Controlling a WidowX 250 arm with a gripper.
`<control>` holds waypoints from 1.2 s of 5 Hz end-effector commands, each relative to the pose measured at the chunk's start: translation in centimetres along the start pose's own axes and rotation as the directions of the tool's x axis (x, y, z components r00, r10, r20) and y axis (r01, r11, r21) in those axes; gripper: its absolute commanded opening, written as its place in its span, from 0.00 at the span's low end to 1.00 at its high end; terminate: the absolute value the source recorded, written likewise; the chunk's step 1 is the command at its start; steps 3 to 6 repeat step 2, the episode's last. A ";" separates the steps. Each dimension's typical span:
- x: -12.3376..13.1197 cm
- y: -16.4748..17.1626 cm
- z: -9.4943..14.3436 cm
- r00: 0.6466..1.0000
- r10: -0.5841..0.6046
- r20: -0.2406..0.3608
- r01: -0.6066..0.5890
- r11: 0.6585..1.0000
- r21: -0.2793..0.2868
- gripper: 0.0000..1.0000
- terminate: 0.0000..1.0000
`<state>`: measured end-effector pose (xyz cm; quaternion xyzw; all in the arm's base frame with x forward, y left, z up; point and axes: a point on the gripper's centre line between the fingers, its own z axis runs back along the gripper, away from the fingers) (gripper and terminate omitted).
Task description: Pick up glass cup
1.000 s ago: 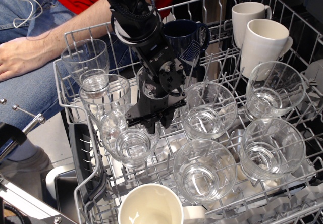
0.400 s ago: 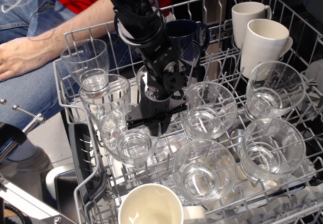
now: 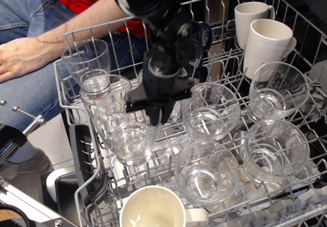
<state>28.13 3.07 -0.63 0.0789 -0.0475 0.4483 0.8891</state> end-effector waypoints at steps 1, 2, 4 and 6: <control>1.1 0.1 8.5 1.000 -0.017 0.012 0.018 1.000 -0.005 0.00 0.00; 1.6 0.0 10.0 0.996 -0.078 0.045 0.078 0.997 0.019 0.00 1.00; 1.6 0.0 10.0 0.996 -0.078 0.045 0.078 0.997 0.019 0.00 1.00; 1.6 0.0 10.0 0.996 -0.078 0.045 0.078 0.997 0.019 0.00 1.00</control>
